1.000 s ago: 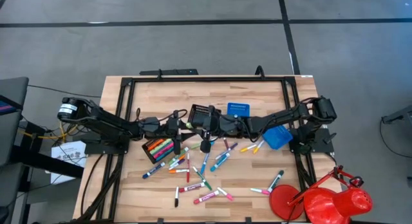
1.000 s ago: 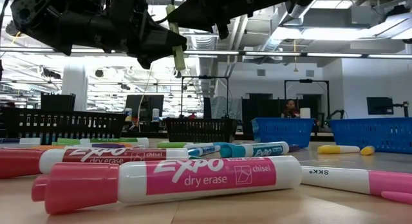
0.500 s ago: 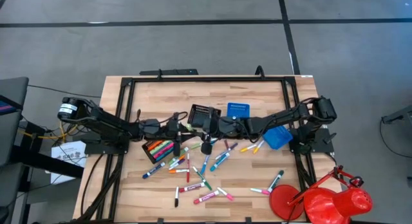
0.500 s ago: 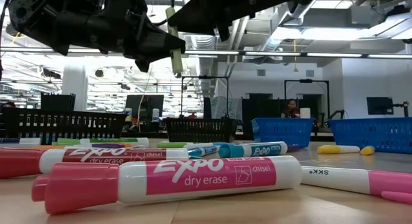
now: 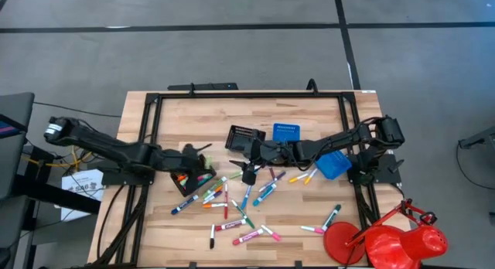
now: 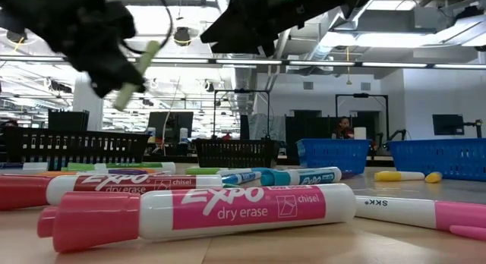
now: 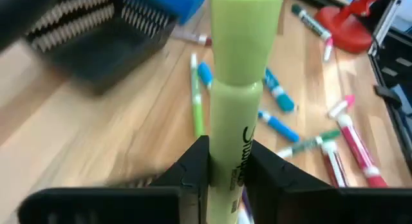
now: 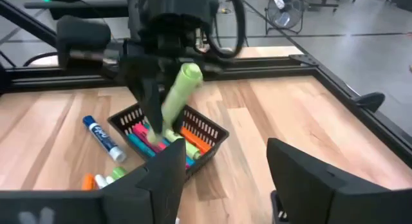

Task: Pick & Place Markers
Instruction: Put the light green highlighter into the left black shelf

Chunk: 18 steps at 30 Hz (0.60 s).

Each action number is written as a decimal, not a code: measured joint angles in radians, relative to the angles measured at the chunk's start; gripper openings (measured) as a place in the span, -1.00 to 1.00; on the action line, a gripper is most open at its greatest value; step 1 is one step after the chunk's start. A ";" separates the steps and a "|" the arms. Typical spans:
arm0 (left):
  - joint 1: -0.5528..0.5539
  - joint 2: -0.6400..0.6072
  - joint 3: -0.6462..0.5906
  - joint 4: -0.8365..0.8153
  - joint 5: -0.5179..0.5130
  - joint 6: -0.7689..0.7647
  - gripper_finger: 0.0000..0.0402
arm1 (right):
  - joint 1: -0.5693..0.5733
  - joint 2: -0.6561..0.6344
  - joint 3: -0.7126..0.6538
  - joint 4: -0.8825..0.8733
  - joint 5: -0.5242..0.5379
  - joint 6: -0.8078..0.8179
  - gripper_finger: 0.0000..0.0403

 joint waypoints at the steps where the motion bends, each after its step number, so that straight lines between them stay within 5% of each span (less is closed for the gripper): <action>1: -0.003 -0.040 0.000 -0.075 0.006 -0.027 -0.66 | -0.001 0.000 0.000 0.002 0.000 0.000 0.05; 8: -0.003 -0.134 -0.001 -0.489 0.066 -0.235 -0.65 | -0.001 0.000 0.000 0.004 -0.001 0.000 0.04; 18: -0.003 -0.002 -0.001 -0.478 0.023 -0.249 -0.44 | -0.001 0.000 0.000 0.002 -0.002 0.000 0.01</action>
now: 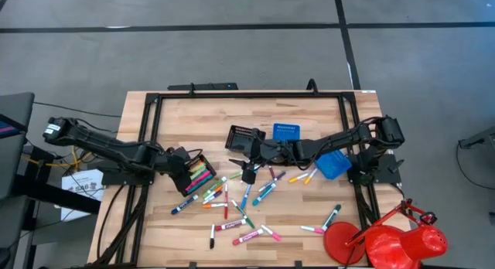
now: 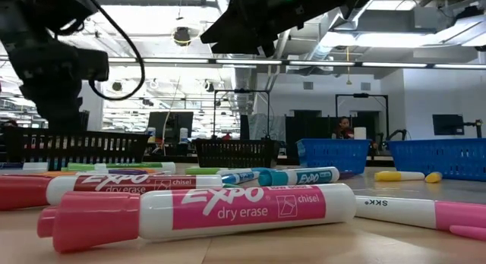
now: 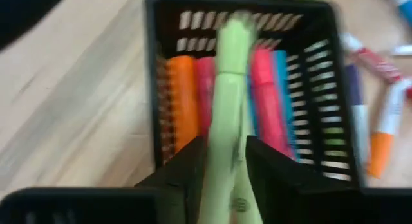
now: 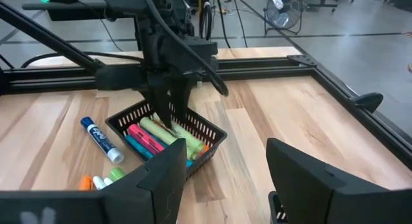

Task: Pick & Place Markers
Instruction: Put the light green highlighter into the left black shelf, then put the large light blue marker into the left blue bin

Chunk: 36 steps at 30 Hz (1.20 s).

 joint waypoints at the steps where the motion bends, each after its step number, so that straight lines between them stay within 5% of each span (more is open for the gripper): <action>1: 0.000 0.011 0.000 0.000 -0.008 0.000 -0.41 | 0.000 0.000 0.000 0.000 0.000 0.000 0.01; 14: 0.000 0.011 0.073 0.042 -0.013 0.001 -0.33 | 0.000 0.000 0.000 -0.003 -0.003 0.000 -0.01; 23: 0.000 -0.013 0.089 0.318 0.013 0.220 -0.46 | 0.004 0.000 0.000 -0.091 -0.011 0.002 -0.03; 32: 0.000 -0.012 0.089 0.390 0.012 0.292 -0.47 | 0.014 0.000 0.000 -0.252 -0.270 0.063 -0.06; 36: 0.000 -0.012 0.088 0.390 0.011 0.293 -0.47 | 0.037 0.000 0.000 -0.415 -0.292 0.062 -0.12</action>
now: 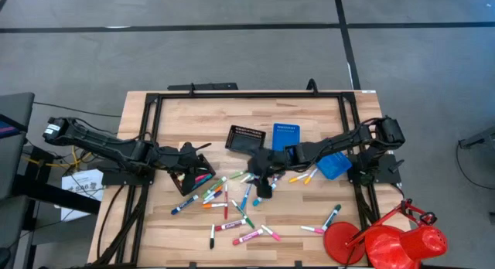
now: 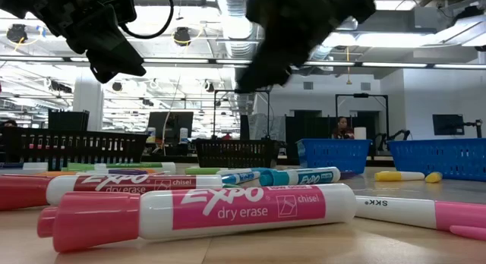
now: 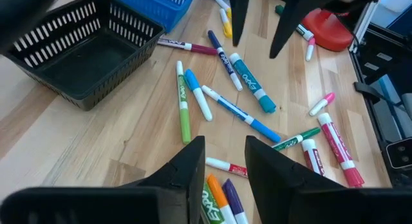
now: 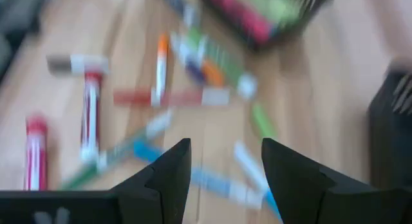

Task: Pick & Place Markers
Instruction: Put the large light blue marker into the left blue bin

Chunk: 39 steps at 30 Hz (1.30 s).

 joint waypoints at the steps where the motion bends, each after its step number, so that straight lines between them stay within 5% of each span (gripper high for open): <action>1: 0.000 0.000 -0.001 0.000 -0.001 0.000 -0.47 | 0.009 0.000 0.000 -0.047 0.000 0.000 -0.13; 7: 0.000 0.000 -0.001 0.000 -0.002 0.000 -0.47 | 0.075 0.000 0.000 -0.218 0.001 -0.001 -0.21; 18: 0.000 0.000 -0.002 0.000 -0.002 0.000 -0.47 | 0.159 0.001 0.000 -0.206 0.013 -0.010 -0.17; 28: 0.000 0.000 -0.003 0.000 -0.002 0.000 -0.47 | 0.153 0.149 -0.001 -0.163 0.034 -0.018 -0.16; 39: 0.000 0.000 -0.003 0.000 -0.001 0.000 -0.47 | 0.143 0.187 0.000 -0.190 0.028 -0.045 -0.43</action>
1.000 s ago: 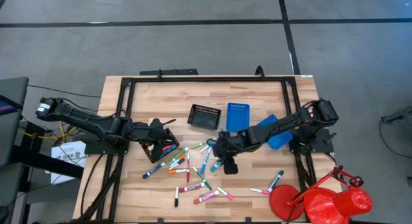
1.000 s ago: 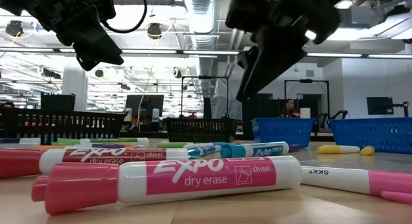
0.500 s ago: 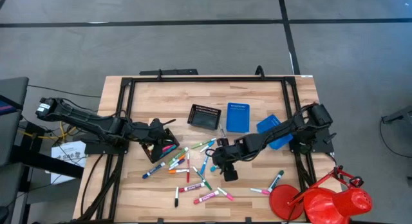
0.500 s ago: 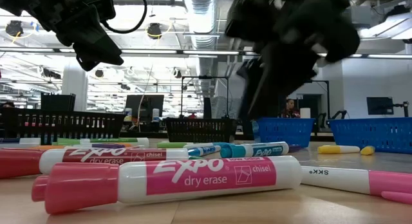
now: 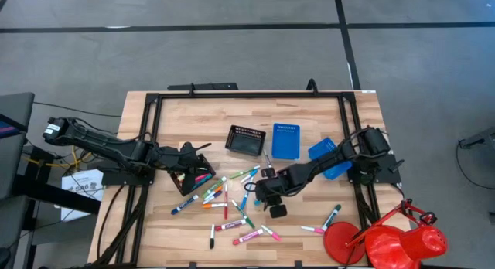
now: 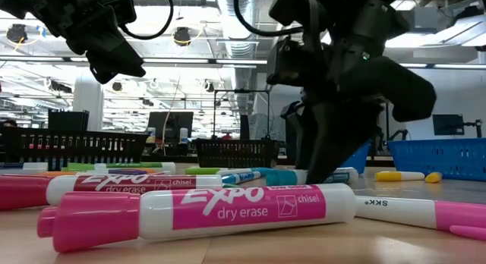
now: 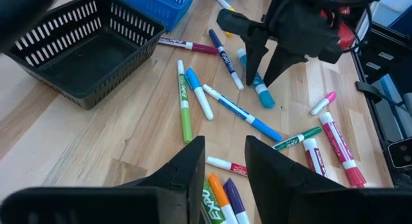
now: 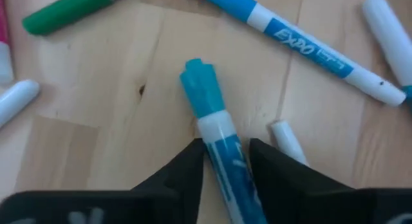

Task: Pick & Place Markers
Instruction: Put the large light blue marker into the left blue bin

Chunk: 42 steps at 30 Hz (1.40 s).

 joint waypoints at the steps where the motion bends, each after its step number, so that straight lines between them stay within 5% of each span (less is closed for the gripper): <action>1: 0.000 0.000 0.000 0.000 0.000 0.000 -0.47 | -0.005 0.009 0.003 0.004 -0.001 0.000 -0.48; 8: 0.000 0.000 0.000 0.000 0.000 0.000 -0.47 | -0.033 0.030 0.006 -0.014 -0.111 0.000 -0.72; 16: 0.000 0.000 0.000 0.000 0.000 0.000 -0.47 | -0.014 -0.096 0.076 -0.130 -0.110 0.043 -0.67; 23: 0.000 0.000 0.000 0.001 0.000 0.000 -0.47 | -0.014 -0.261 0.101 -0.380 0.314 0.079 -0.68; 29: 0.000 0.004 0.000 0.002 0.000 0.000 -0.47 | -0.092 -0.339 0.098 -0.610 0.740 0.461 -0.67; 35: 0.000 0.008 0.000 0.001 0.000 0.000 -0.47 | -0.257 -0.337 0.045 -0.661 0.643 0.808 -0.67; 42: 0.000 0.008 0.000 0.002 0.000 0.000 -0.47 | -0.421 -0.288 -0.065 -0.473 0.446 0.820 -0.67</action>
